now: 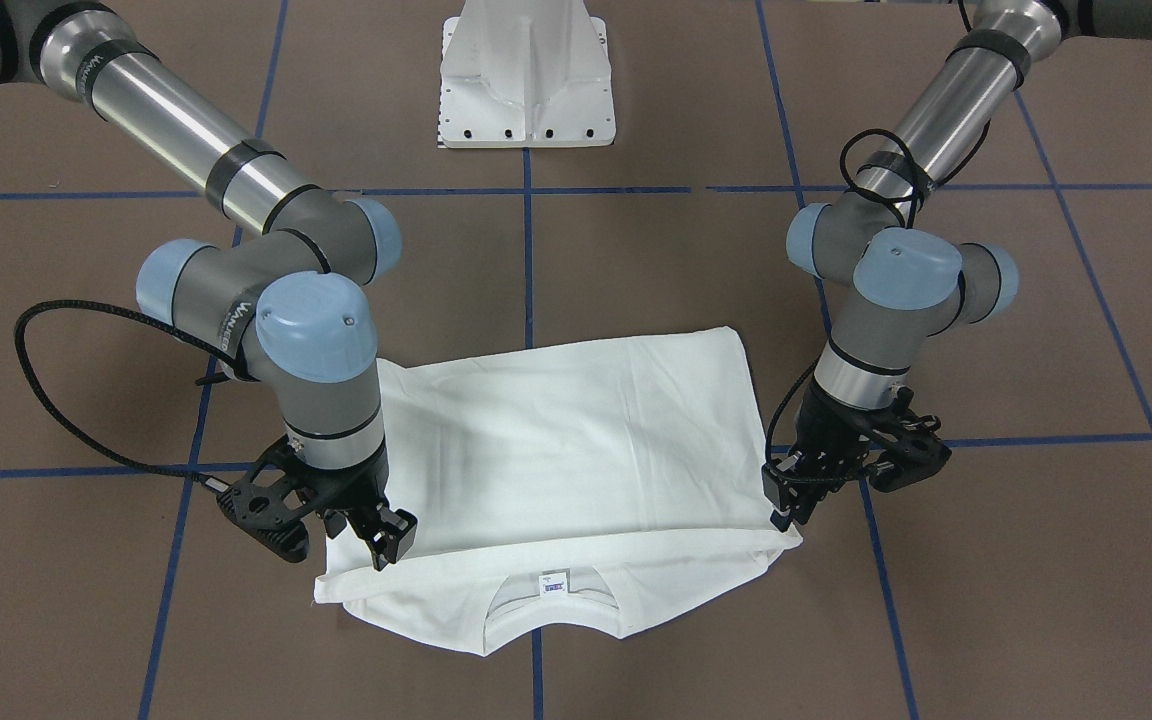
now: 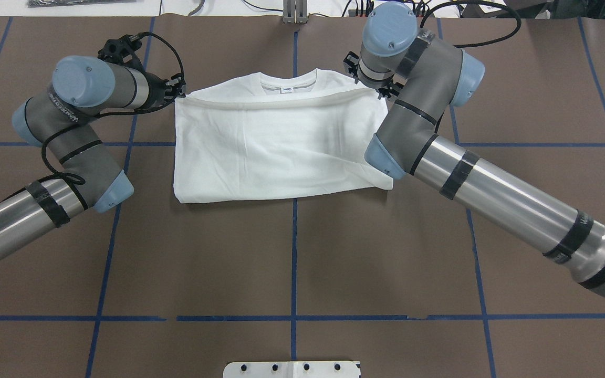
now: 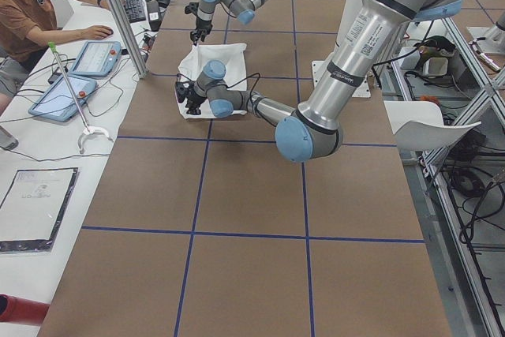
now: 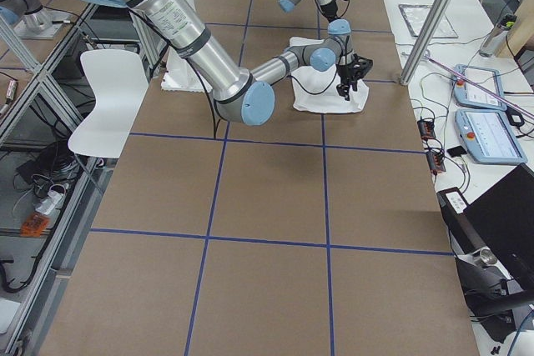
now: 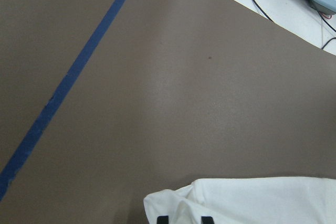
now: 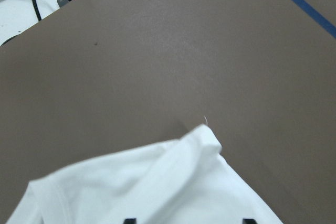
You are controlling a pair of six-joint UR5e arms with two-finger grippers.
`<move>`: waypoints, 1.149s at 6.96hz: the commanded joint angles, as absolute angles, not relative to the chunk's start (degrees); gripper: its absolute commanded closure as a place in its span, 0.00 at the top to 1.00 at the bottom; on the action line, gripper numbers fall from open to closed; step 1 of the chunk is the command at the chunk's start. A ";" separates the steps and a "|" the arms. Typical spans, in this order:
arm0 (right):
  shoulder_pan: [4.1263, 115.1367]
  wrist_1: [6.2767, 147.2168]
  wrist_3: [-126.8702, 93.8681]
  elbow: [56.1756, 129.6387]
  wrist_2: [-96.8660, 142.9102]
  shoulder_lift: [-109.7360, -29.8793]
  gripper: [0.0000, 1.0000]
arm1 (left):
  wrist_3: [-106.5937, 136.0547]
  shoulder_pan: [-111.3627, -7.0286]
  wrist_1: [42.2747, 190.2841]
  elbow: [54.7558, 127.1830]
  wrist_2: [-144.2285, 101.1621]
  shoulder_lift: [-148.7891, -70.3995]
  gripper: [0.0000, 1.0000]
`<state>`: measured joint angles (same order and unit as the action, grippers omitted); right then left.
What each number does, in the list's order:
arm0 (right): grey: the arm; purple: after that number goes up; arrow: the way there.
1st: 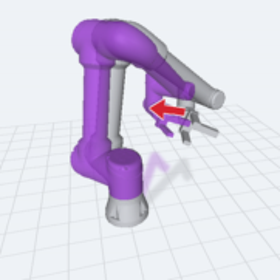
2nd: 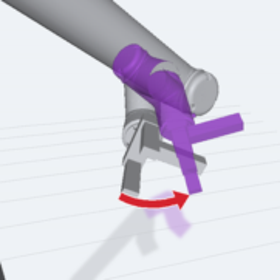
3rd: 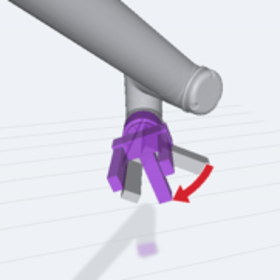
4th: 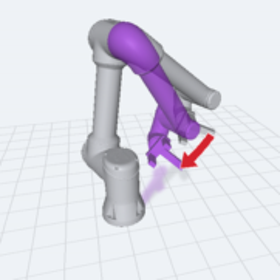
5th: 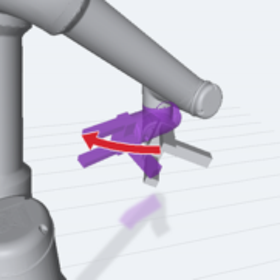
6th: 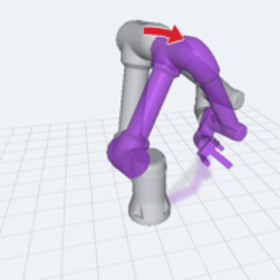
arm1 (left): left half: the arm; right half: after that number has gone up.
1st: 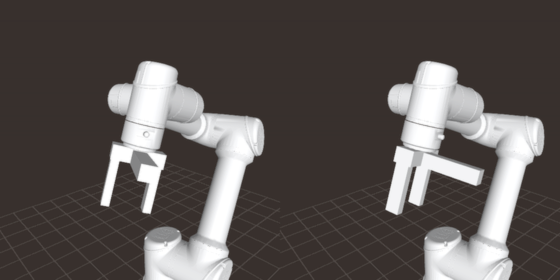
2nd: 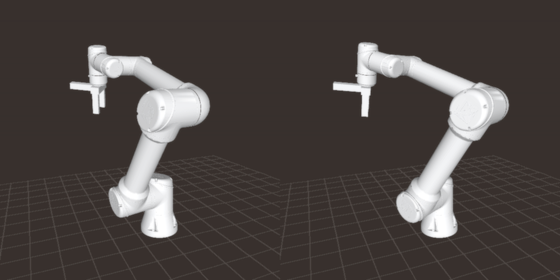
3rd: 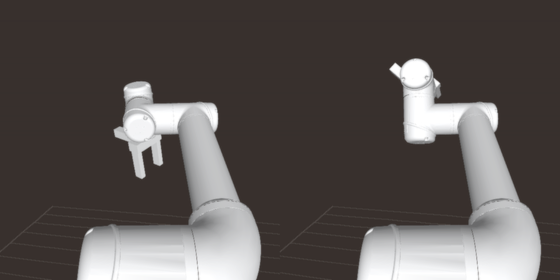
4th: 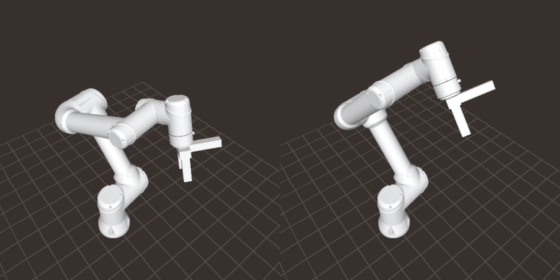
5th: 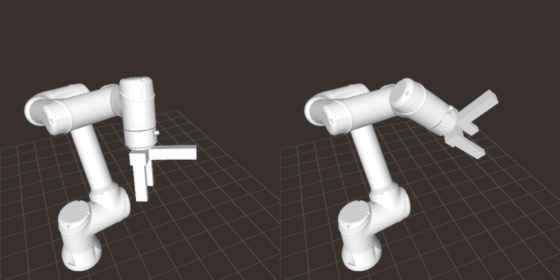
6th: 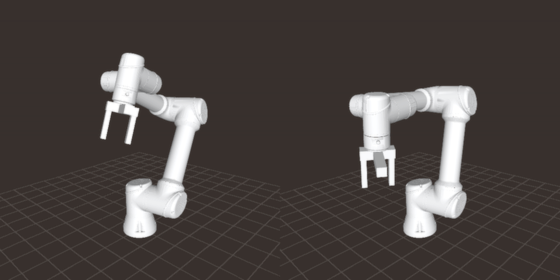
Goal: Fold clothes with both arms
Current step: 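Move the right gripper to the folded shirt's near corner and grasp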
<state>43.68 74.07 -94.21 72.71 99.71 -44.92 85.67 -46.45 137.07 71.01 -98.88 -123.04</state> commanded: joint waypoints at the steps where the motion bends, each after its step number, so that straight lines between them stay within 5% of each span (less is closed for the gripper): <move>1: 37.56 74.18 -99.72 94.04 99.93 -60.31 1.00 | 85.43 -46.49 138.77 71.28 -98.88 -121.30 0.37; 5: 32.35 73.56 -118.19 97.12 98.53 -65.48 1.00 | 85.43 -46.49 140.10 71.80 -98.62 -120.15 0.37; 6: 31.56 73.56 -118.65 96.60 98.44 -65.83 0.93 | 85.43 -46.49 140.10 71.81 -98.53 -120.15 0.37; 8: 31.29 73.56 -121.62 96.50 98.70 -66.09 0.18 | 85.43 -46.49 140.10 71.89 -98.44 -120.23 0.37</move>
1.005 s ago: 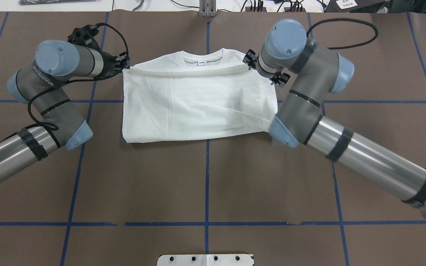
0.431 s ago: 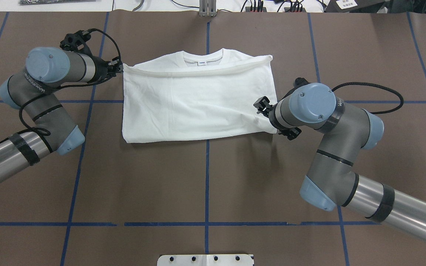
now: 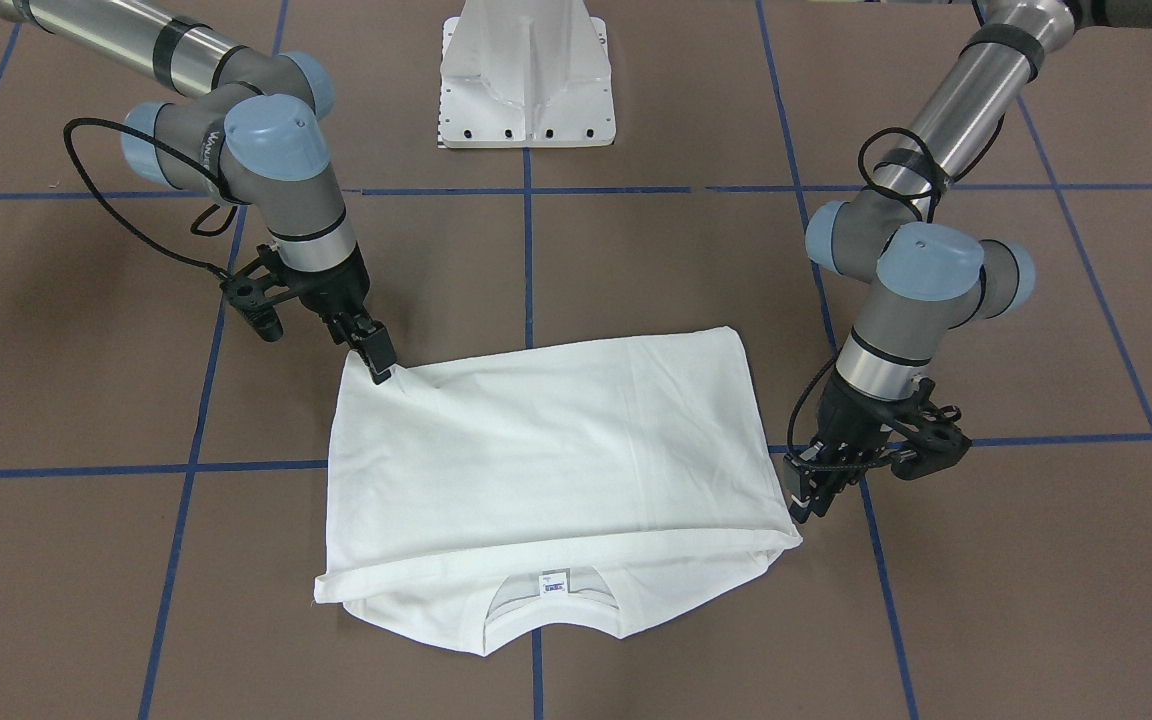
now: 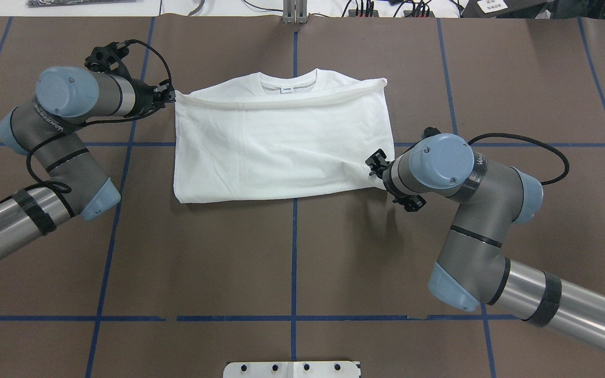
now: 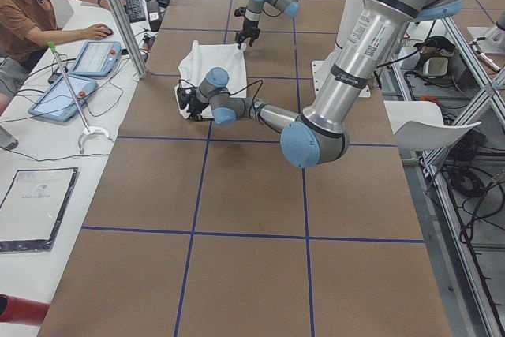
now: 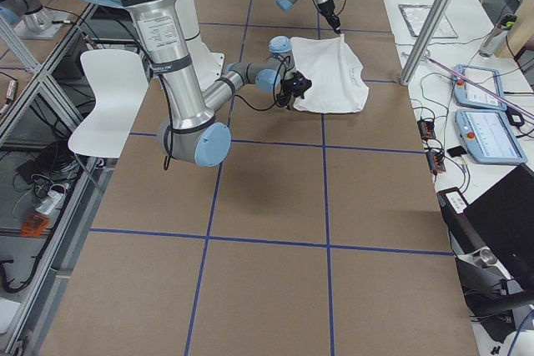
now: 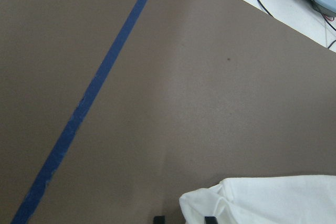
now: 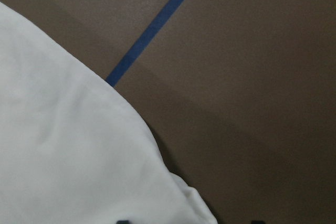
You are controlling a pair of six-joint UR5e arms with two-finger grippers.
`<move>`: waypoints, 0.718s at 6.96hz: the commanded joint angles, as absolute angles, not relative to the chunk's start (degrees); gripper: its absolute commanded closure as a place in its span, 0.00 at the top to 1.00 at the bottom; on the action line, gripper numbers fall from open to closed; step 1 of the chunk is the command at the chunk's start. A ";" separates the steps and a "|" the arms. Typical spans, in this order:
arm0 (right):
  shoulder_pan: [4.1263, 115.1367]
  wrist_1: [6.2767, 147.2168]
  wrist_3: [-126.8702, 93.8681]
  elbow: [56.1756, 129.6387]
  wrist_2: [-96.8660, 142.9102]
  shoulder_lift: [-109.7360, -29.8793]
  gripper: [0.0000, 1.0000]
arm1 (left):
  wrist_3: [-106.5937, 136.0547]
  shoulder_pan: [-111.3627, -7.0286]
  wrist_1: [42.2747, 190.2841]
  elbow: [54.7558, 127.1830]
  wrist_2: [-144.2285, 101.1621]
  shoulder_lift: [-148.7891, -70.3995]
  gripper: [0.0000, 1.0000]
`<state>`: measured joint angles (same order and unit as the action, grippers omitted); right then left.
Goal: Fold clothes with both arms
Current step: 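Drag the folded shirt's corner with the right gripper while the left gripper approaches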
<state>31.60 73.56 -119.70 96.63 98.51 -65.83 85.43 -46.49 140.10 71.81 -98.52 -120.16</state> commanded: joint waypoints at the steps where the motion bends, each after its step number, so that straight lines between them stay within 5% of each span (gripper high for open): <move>1: 30.85 73.56 -121.81 97.03 98.70 -66.44 0.00 | 85.43 -46.49 140.10 72.16 -98.44 -120.23 0.36; 5: 30.67 73.56 -121.73 100.18 99.14 -68.46 0.00 | 85.43 -46.49 140.01 72.25 -97.65 -120.15 0.36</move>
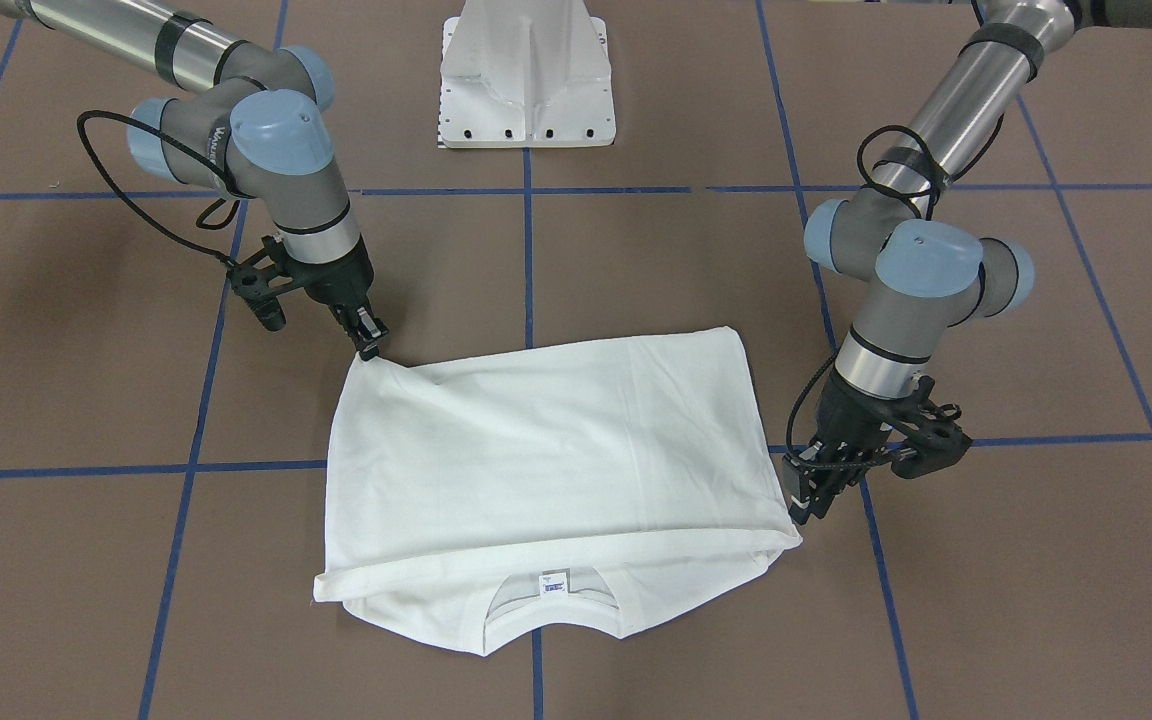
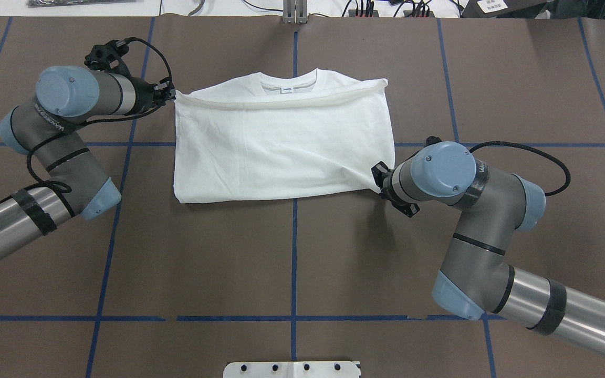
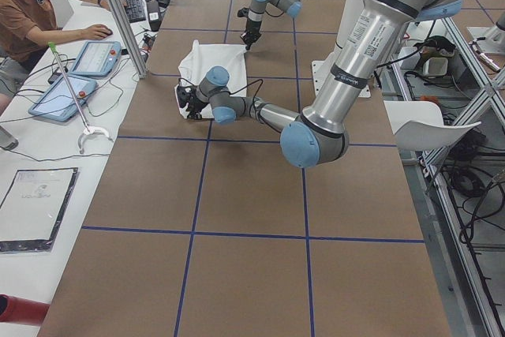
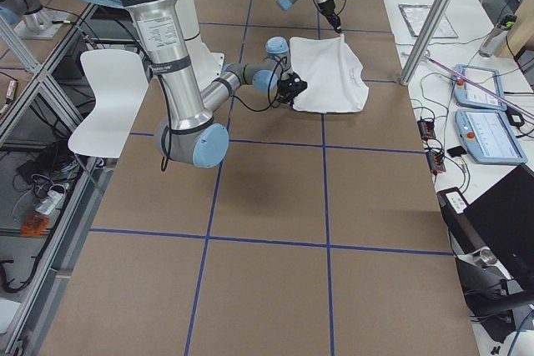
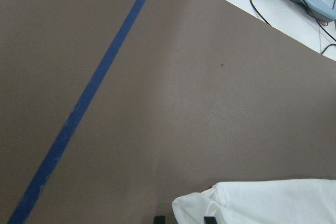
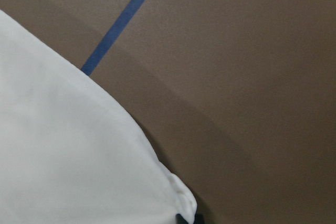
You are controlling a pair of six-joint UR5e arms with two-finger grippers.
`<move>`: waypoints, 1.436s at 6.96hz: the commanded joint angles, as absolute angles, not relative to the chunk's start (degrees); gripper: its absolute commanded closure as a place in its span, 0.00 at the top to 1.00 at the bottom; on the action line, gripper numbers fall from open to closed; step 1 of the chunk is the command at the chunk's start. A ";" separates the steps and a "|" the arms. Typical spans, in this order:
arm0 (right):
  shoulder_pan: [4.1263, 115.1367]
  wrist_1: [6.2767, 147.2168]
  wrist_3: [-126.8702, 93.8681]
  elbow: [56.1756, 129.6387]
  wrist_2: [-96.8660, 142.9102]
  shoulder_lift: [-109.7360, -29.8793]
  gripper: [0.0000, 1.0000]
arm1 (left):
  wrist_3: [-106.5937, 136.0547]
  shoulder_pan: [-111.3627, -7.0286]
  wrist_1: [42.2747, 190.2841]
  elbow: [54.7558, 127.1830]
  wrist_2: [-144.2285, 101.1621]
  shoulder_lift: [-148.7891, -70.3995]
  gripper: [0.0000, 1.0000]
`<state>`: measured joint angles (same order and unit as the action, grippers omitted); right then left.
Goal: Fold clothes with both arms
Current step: 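Drag the folded shirt's corner with the right gripper while the left gripper approaches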
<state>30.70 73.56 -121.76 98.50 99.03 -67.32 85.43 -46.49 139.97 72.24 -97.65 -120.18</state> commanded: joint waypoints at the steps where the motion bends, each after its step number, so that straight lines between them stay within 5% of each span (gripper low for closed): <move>1: 30.76 73.65 -121.82 104.89 99.92 -71.77 0.00 | 85.43 -46.49 139.92 72.68 -97.73 -120.15 0.36; 3: 25.01 74.53 -123.56 116.24 103.00 -80.47 0.00 | 85.60 -46.58 139.66 75.31 -98.17 -120.15 0.36; 6: 6.99 90.03 -123.57 126.82 106.58 -84.37 0.00 | 92.94 -43.96 136.06 92.31 -105.95 -114.19 0.36; 7: 2.42 91.48 -124.10 127.35 106.61 -85.33 0.60 | 96.73 -40.73 135.27 95.24 -105.91 -113.56 0.37; 8: 1.42 91.49 -126.62 127.70 106.52 -85.25 1.00 | 99.81 -38.00 133.35 97.80 -105.73 -113.21 0.38; 10: 6.29 91.41 -126.48 129.20 106.35 -84.82 1.00 | 105.62 -30.53 126.08 102.20 -101.81 -112.41 0.44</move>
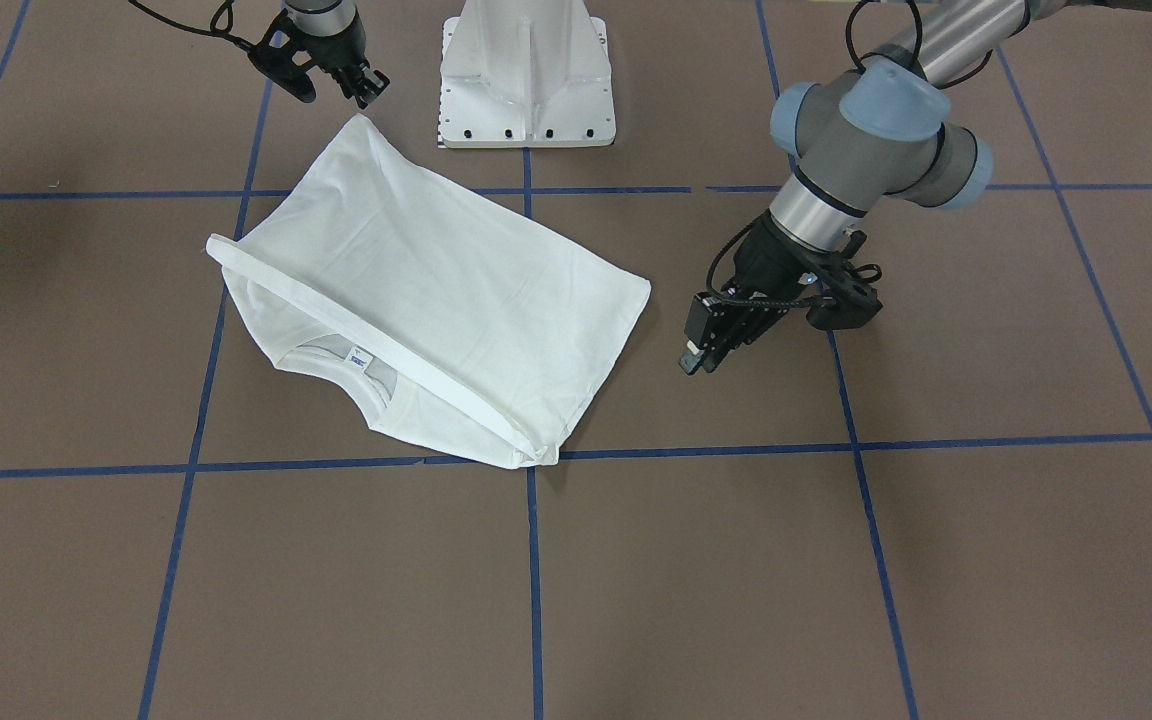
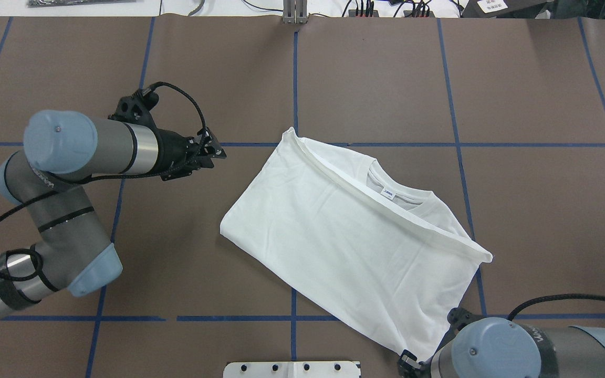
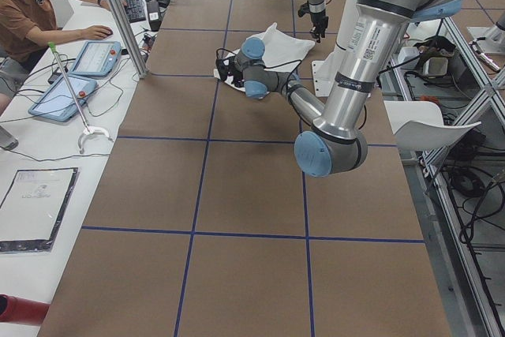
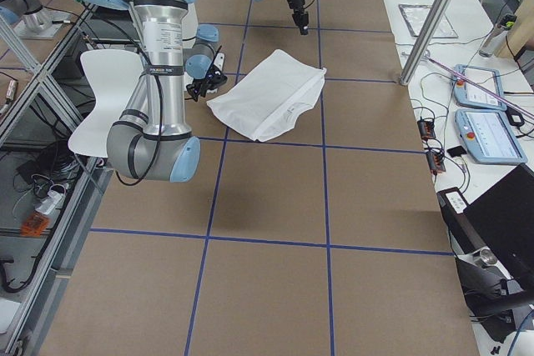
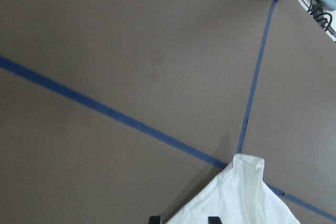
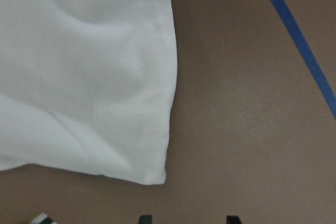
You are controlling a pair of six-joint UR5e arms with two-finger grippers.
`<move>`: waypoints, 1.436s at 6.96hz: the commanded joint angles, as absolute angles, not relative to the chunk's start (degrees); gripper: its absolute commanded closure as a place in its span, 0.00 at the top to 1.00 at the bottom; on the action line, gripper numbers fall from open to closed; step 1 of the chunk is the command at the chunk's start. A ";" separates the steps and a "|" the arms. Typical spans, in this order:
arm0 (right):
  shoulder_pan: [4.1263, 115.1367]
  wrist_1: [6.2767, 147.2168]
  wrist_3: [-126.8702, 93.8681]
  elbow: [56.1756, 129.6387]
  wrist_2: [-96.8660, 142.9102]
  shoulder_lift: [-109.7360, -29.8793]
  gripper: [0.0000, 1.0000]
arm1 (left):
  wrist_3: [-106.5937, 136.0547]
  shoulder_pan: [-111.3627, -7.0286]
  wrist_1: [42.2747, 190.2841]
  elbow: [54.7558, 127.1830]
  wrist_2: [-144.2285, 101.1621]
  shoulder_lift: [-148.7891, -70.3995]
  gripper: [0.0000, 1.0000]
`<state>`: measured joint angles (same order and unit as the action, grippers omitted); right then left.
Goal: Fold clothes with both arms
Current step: 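Drag the folded shirt's corner with the right gripper while the left gripper approaches, then push the shirt's edges with both grippers to straighten it square on the table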
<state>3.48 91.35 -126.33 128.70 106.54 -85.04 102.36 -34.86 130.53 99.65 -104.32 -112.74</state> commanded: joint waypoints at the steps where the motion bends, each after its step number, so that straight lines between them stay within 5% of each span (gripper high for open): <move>1: 12.42 90.88 -126.13 128.33 105.04 -82.90 1.00 | 105.73 -27.71 119.42 102.91 -98.73 -112.50 0.46; 3: 25.52 90.27 -125.16 119.41 104.06 -73.34 1.00 | 105.73 -25.24 115.76 102.83 -98.35 -112.41 0.55; 5: 31.09 86.33 -119.04 113.93 104.15 -71.90 1.00 | 106.60 -24.18 112.07 102.83 -98.09 -112.76 0.62; 8: 32.17 83.50 -118.13 111.71 104.06 -71.98 1.00 | 106.52 -21.37 112.15 101.61 -98.00 -113.11 0.55; 9: 32.52 83.50 -118.13 111.62 103.98 -72.07 1.00 | 106.70 -21.27 112.15 101.51 -98.00 -113.03 0.47; 10: 32.52 83.41 -118.12 111.27 103.89 -71.98 1.00 | 107.83 -21.27 112.15 101.51 -96.78 -113.11 0.00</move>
